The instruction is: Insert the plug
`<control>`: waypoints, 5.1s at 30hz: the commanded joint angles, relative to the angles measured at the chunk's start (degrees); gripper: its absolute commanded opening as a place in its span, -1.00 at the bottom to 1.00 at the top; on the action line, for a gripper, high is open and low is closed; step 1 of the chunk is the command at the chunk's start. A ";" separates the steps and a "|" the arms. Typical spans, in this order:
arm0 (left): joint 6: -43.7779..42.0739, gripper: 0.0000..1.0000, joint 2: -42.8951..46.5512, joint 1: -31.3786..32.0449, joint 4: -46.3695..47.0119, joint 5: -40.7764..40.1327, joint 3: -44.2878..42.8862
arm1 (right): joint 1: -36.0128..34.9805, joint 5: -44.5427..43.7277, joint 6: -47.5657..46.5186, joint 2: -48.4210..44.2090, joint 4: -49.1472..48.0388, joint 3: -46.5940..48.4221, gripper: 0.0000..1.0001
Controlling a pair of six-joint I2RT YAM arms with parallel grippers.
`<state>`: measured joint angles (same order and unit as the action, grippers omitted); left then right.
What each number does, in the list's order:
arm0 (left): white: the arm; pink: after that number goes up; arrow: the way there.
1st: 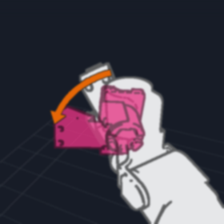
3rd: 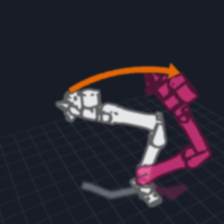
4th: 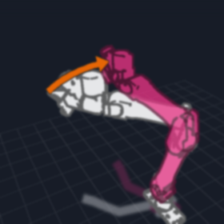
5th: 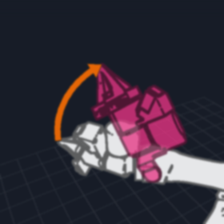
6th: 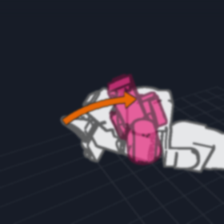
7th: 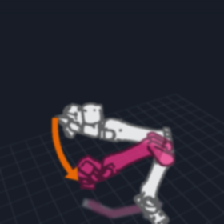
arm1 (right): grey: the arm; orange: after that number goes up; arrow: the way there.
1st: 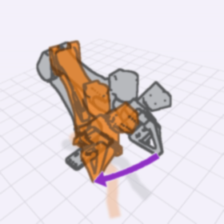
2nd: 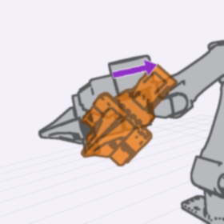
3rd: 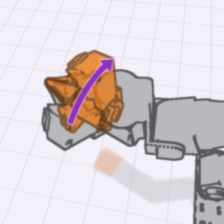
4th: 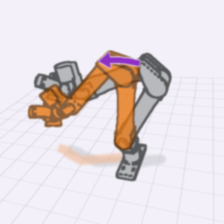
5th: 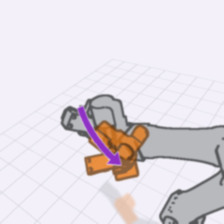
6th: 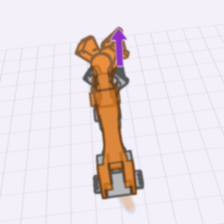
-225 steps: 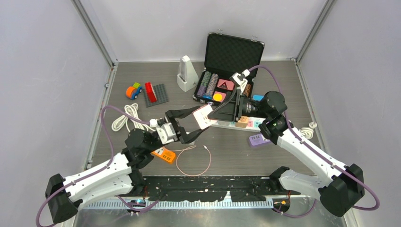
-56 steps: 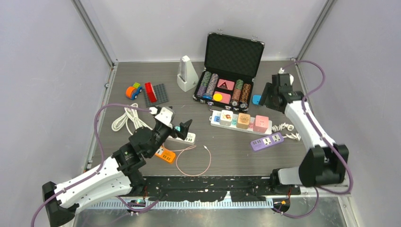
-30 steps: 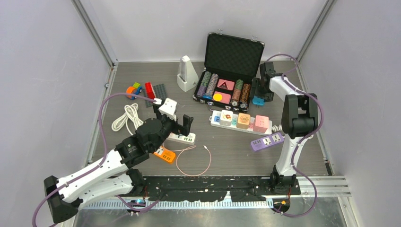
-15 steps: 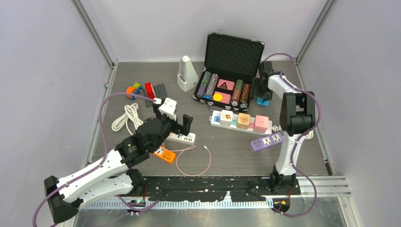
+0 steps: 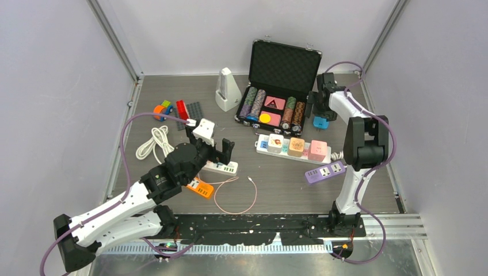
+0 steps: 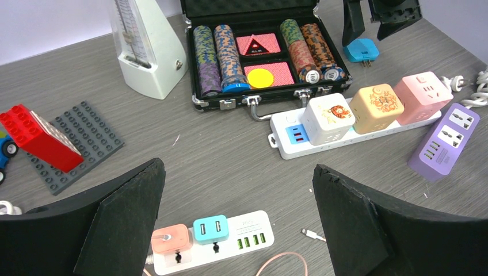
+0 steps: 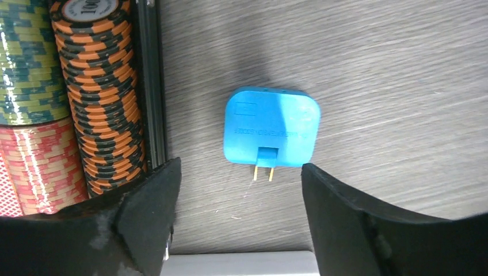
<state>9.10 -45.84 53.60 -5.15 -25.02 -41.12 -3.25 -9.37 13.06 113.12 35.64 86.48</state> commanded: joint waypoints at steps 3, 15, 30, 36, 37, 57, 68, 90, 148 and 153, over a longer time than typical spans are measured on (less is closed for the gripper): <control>1.05 0.99 1.43 -0.25 0.29 -0.20 -1.59 | 0.76 -6.09 3.31 -2.72 0.17 1.17 0.88; 0.82 0.99 1.20 -0.30 0.32 -0.50 -1.59 | 3.26 -1.96 5.50 3.42 -0.37 1.43 0.91; 0.74 0.99 0.67 -0.35 0.41 -0.33 -1.88 | 4.79 1.46 3.74 7.91 0.23 4.16 0.17; 1.15 0.99 0.39 -0.43 0.63 0.62 -2.15 | 4.74 3.39 5.06 -1.68 -4.07 -0.88 -0.01; 1.24 0.99 0.28 -0.37 0.71 0.87 -2.20 | 4.74 4.40 5.77 -3.22 -4.60 -2.37 -0.01; 14.20 0.99 -6.68 -0.38 13.46 13.27 -3.48 | -19.49 9.82 32.18 -46.12 -23.36 -29.56 0.02; 20.09 0.98 -8.64 -0.41 26.56 20.62 1.74 | -32.00 11.71 41.44 -51.80 -30.92 -33.70 0.06; 22.20 -0.01 -12.84 -0.43 26.52 18.96 -1.94 | -38.50 10.10 44.66 -54.88 -29.97 -33.17 0.11; -15.65 -1.00 -15.70 1.68 58.10 51.48 11.48 | -40.05 20.96 21.41 -54.55 11.48 -14.19 0.97; -16.02 -1.00 -15.38 1.67 58.06 52.44 11.76 | -39.43 23.54 22.05 -53.74 11.49 -14.24 0.52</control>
<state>-5.19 -62.72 55.02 47.16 25.61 -29.43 -43.27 11.35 34.89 59.00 47.18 70.30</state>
